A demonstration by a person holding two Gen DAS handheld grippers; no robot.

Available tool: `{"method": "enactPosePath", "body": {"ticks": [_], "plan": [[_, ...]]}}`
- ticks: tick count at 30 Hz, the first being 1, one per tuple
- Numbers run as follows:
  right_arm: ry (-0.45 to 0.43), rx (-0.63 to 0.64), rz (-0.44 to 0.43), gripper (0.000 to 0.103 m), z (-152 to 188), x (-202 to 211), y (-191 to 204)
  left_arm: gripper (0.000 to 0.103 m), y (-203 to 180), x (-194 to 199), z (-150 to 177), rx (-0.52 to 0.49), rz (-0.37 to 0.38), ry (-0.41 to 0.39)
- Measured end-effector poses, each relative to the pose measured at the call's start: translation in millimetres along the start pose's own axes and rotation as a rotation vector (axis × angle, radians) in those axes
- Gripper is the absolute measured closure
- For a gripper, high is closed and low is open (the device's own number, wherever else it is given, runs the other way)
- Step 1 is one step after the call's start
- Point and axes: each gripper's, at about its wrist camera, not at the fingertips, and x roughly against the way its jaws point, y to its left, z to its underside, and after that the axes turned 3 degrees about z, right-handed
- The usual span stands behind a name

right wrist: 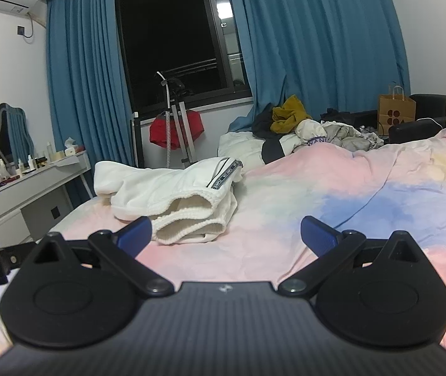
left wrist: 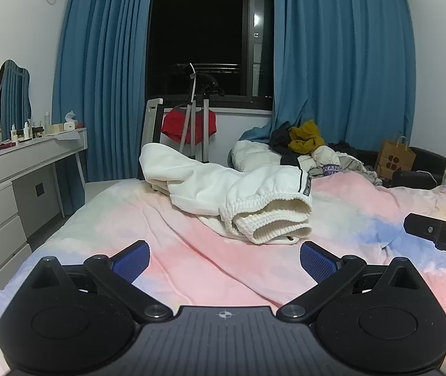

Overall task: Fold clothes
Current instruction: 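Move both grippers toward the white sweatpants on the bed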

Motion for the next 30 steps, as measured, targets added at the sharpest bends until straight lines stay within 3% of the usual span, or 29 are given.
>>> {"method": "enactPosePath", "body": {"ticks": [17, 30], "plan": [[0.005, -0.002, 0.027, 0.0, 0.4, -1.9, -1.2, 0.0, -5.4, -3.7, 4.8, -0.014, 0.029, 0.02], [0.017, -0.047, 0.078, 0.0, -0.1, -14.6, -17.8, 0.0, -30.5, -46.4, 0.8, -0.094, 0.059, 0.053]]}}
